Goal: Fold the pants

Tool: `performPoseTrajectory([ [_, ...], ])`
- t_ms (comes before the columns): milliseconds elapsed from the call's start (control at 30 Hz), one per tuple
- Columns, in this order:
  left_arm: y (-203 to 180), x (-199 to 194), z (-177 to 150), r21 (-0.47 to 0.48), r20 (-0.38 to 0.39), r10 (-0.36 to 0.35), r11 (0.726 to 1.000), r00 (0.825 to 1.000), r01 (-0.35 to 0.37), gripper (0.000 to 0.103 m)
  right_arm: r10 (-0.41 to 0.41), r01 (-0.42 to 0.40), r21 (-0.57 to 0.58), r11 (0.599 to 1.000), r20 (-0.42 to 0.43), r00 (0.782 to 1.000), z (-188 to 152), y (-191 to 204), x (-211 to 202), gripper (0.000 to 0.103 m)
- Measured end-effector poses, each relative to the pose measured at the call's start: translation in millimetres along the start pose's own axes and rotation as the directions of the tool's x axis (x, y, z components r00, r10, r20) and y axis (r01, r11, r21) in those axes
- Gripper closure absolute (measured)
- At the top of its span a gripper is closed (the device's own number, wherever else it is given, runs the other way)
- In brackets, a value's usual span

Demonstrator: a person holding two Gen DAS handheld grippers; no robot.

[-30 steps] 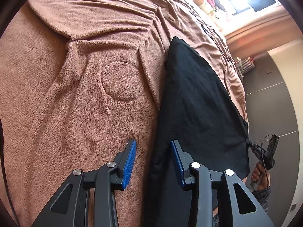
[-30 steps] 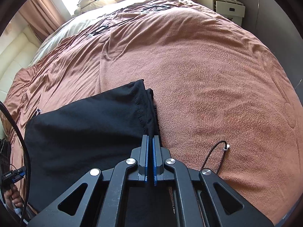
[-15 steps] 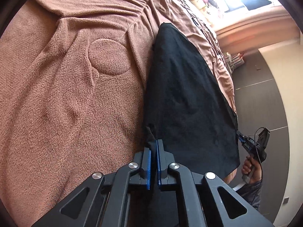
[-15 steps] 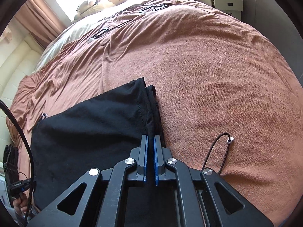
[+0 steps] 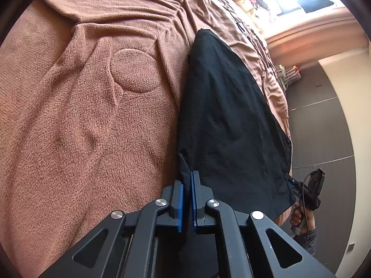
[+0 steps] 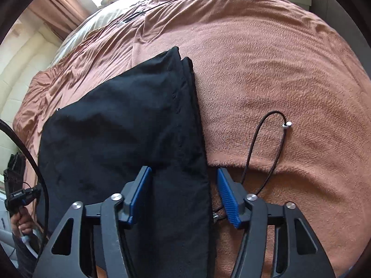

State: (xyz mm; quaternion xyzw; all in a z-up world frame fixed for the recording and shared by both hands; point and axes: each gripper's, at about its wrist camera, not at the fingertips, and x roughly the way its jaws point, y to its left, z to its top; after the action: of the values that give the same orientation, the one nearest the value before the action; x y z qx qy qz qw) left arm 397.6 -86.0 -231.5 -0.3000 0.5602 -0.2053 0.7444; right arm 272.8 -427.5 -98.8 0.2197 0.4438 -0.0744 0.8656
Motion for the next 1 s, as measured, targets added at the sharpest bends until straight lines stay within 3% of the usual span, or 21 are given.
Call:
performPoseTrajectory([
  [100,1,-2,-3,-0.008,-0.016,0.007,1.0,1.0,-0.007,0.094,0.037,-0.037,0.021,0.999,0.005,0.999,0,-6,1,0.056],
  [233,5,-5,-10,-0.018,-0.029,-0.009,1.0,1.0,0.009,0.076,0.054,-0.054,0.027,0.998,0.008,0.999,0,-12,2,0.057],
  [433,7,-5,-23,-0.025,-0.041,-0.036,0.999,0.998,0.035,0.076,0.092,-0.093,0.055,0.994,0.019,0.996,-7,-20,4,0.057],
  [500,9,-5,-25,-0.028,-0.037,-0.045,0.999,0.998,0.044,0.082,0.121,-0.123,0.081,0.989,0.025,0.992,-11,-25,3,0.057],
  [533,9,-6,-25,-0.028,-0.036,-0.043,0.999,0.998,0.042,0.092,0.13,-0.132,0.087,0.987,0.028,0.991,-11,-27,3,0.057],
  [633,7,-10,-24,-0.029,-0.028,-0.036,0.999,0.999,0.035,0.1,0.13,-0.132,0.087,0.987,0.03,0.991,-13,-29,2,0.057],
  [1000,8,-37,-10,-0.03,0.037,-0.058,0.998,0.998,0.059,0.1,0.149,-0.152,0.093,0.984,0.035,0.988,-27,-15,-4,0.057],
])
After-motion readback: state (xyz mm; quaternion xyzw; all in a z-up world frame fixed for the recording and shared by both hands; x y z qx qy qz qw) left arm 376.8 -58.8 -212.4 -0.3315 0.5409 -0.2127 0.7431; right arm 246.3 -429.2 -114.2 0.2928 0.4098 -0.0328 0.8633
